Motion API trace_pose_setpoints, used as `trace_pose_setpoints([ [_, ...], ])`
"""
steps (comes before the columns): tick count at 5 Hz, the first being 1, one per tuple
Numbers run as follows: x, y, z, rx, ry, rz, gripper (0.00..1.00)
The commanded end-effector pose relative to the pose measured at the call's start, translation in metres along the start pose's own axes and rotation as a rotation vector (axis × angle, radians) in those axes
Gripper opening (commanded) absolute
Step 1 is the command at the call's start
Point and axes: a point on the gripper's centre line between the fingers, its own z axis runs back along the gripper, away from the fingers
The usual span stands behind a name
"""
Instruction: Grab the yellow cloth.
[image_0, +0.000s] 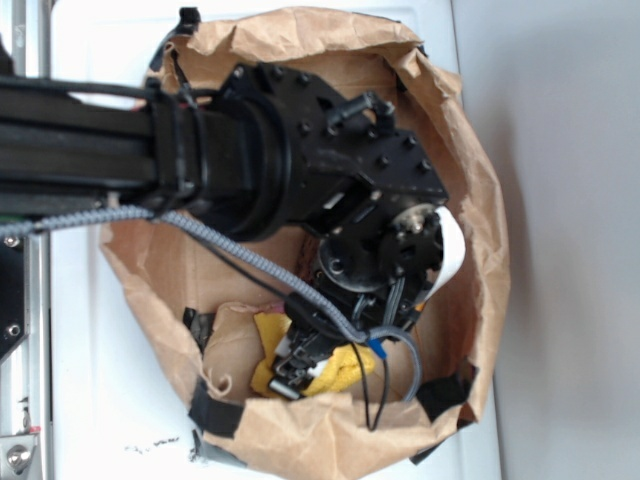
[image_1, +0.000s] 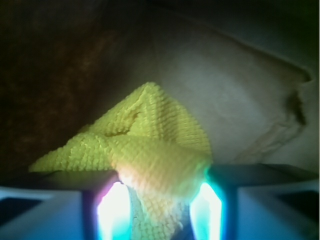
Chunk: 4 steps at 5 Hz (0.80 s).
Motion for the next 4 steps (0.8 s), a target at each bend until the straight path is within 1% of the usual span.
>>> trace_pose_setpoints([
  [1,0.010,0.000,0.035,0.088,-0.098,-0.006,0.00],
  [2,0.009,-0.002,0.031,0.098,-0.109,-0.013,0.00],
  [3,0.002,-0.002,0.040,0.121,-0.181,0.009,0.00],
  [4,-0.012,0.005,0.060,0.097,-0.291,0.049,0.00],
])
